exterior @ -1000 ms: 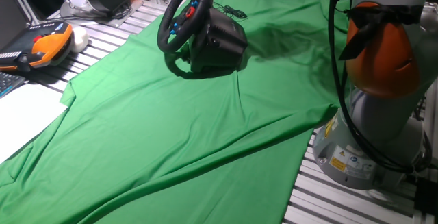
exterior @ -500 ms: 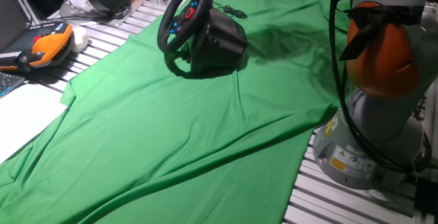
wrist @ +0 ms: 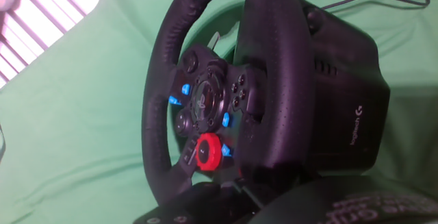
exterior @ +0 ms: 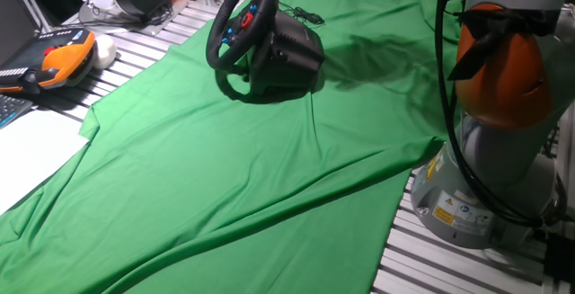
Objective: Rotate the steering wheel 90 degrees clockwise
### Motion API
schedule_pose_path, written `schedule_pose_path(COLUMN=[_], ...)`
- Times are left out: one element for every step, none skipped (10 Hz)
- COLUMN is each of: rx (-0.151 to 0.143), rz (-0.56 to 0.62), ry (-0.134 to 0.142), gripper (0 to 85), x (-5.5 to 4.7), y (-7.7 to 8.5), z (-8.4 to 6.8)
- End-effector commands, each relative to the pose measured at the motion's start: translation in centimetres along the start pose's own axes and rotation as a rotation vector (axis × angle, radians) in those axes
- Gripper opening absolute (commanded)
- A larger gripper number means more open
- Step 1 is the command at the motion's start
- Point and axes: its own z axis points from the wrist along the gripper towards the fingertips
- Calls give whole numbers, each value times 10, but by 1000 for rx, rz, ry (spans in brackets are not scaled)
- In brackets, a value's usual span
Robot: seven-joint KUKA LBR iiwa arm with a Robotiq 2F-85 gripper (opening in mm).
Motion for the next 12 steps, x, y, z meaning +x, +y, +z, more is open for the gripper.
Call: schedule_pose_path(rx=[0, -2, -2, -1, -1, 0, 1, 3, 2, -1, -1, -1], rz=[3, 13, 21, 29, 33, 38, 44, 50, 59, 66, 68, 69], ry=[1, -1, -5, -9, -9, -8, -7, -9, -14, -18, -18, -18], gripper=[0, 0, 0, 0, 0, 0, 0, 0, 0, 0, 0, 0], x=[1, 4, 8, 10, 12, 13, 14, 17, 20, 23, 25, 25], y=[0, 1, 2, 3, 4, 4, 5, 6, 8, 10, 10, 10], z=[2, 2, 3, 3, 3, 4, 5, 6, 9, 11, 12, 12])
